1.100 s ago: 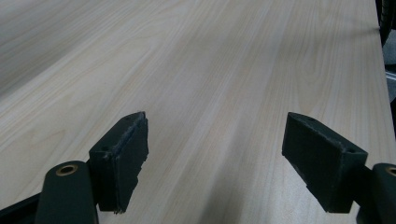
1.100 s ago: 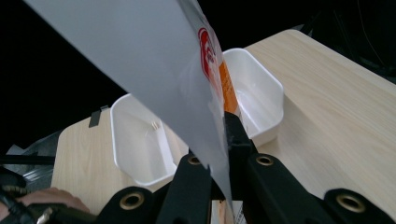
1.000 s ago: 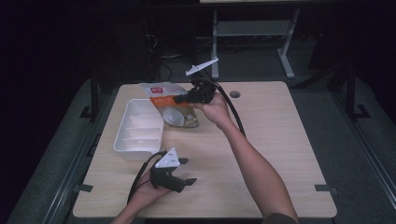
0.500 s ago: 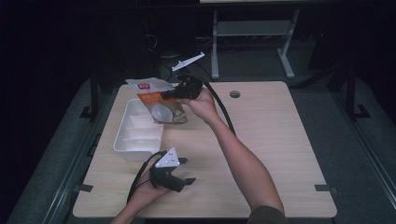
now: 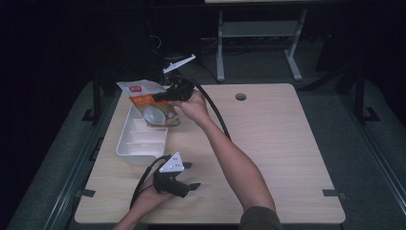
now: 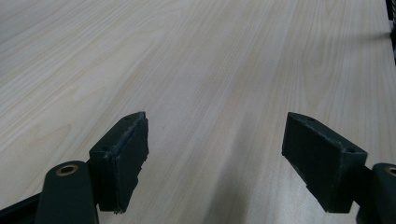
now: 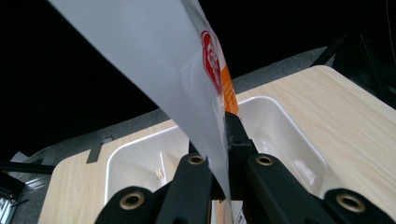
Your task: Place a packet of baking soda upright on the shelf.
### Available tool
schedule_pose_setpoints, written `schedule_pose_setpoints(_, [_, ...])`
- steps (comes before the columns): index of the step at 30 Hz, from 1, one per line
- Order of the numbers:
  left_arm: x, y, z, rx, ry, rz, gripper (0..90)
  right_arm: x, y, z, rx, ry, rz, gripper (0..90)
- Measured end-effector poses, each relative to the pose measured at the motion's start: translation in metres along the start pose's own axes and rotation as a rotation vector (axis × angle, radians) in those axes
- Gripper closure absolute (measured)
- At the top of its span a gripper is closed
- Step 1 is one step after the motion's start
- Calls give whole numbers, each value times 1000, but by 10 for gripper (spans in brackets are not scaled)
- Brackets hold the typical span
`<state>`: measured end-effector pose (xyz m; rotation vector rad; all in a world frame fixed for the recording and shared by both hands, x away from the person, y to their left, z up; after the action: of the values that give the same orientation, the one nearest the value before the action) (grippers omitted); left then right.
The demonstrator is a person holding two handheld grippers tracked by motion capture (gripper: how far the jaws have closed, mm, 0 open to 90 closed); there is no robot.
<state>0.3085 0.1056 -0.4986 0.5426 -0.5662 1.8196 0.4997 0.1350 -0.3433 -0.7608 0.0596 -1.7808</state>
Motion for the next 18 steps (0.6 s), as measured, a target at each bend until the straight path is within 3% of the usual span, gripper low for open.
schedule_pose_setpoints(18, [3, -2, -3, -1, -5, 6, 219, -51, 4, 2, -12, 3, 34, 899])
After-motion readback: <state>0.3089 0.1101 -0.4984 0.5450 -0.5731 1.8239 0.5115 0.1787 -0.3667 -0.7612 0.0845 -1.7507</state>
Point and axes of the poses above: each handheld gripper's, and its own axes: x roughly backward along the jaws, z roughly out of its top, y roughly to its right, the point moved 8 cm from there along -x, roughly forward along the jaws, and after that the axes turned 10 degrees about -x, right-handed, at the moved point
